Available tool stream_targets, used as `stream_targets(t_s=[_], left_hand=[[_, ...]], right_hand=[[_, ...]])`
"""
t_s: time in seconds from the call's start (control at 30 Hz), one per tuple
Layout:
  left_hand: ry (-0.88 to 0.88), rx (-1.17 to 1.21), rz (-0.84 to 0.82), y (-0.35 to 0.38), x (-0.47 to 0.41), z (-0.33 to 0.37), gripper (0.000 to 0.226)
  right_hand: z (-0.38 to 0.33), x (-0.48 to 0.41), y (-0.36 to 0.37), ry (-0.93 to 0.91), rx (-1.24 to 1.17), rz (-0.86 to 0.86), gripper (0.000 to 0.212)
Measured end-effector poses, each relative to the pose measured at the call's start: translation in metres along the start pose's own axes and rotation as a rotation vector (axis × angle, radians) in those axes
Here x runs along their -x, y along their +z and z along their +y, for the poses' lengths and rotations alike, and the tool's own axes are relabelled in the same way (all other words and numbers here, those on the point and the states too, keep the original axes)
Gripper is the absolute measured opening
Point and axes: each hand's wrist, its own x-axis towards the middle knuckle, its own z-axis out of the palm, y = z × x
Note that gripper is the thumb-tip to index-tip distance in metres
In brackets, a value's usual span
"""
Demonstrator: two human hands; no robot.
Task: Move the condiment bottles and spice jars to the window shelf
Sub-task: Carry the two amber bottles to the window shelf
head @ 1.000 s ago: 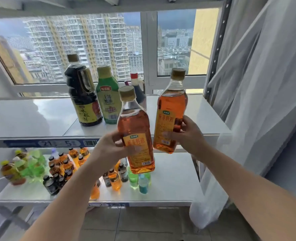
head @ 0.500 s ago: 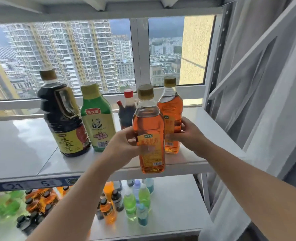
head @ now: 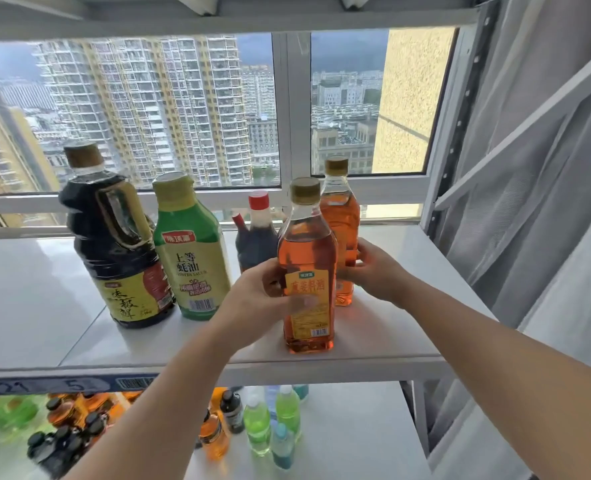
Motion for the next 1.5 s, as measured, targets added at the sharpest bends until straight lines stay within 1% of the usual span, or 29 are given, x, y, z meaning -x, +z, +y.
stream_targets(t_s=[0.07, 0.2, 0.3, 0.4, 0.5, 0.57, 0.6, 0.67, 0.73, 0.83, 0.93, 1.27, 1.5], left_hand=[[0.001, 0.001, 0.0, 0.002, -0.004, -0.001, 0.041], [0.016, -0.01, 0.018, 0.006, -0.006, -0.004, 0.041], [0.029, -0.012, 0.039, 0.009, -0.006, -0.007, 0.04], [0.032, -0.012, 0.058, 0.011, -0.006, -0.011, 0.039], [0.041, 0.002, 0.069, 0.014, -0.007, -0.013, 0.042], [0.051, -0.001, 0.077, 0.016, -0.007, -0.013, 0.043], [0.054, -0.006, 0.079, 0.018, -0.008, -0.013, 0.043], [0.057, -0.006, 0.086, 0.02, -0.009, -0.013, 0.042], [0.06, 0.001, 0.088, 0.023, -0.009, -0.013, 0.042], [0.065, -0.003, 0.086, 0.026, -0.011, -0.013, 0.042], [0.064, 0.013, 0.087, 0.027, -0.012, -0.013, 0.047], [0.046, 0.038, 0.048, 0.027, -0.015, -0.012, 0.053], [0.033, 0.042, 0.01, 0.023, -0.013, -0.011, 0.057]], right_hand=[[0.001, -0.006, 0.002, -0.015, 0.029, -0.004, 0.044], [0.005, -0.014, 0.005, -0.008, -0.019, -0.03, 0.055], [0.009, -0.013, 0.003, -0.018, -0.035, -0.068, 0.056], [0.013, -0.007, -0.003, -0.039, -0.054, -0.079, 0.051], [0.012, 0.003, -0.007, -0.053, -0.077, -0.082, 0.038], [0.013, 0.006, -0.008, -0.013, -0.138, -0.067, 0.03], [0.015, 0.007, -0.008, 0.024, -0.197, -0.054, 0.03], [0.018, 0.01, -0.009, 0.099, -0.356, -0.032, 0.049], [0.021, 0.014, -0.007, 0.138, -0.506, -0.069, 0.068], [0.02, 0.022, -0.001, 0.135, -0.652, -0.157, 0.077], [0.018, 0.024, 0.004, 0.143, -0.719, -0.173, 0.078], [0.015, 0.021, 0.018, 0.142, -0.676, -0.132, 0.074], [0.012, 0.024, 0.021, 0.167, -0.673, -0.122, 0.086]])
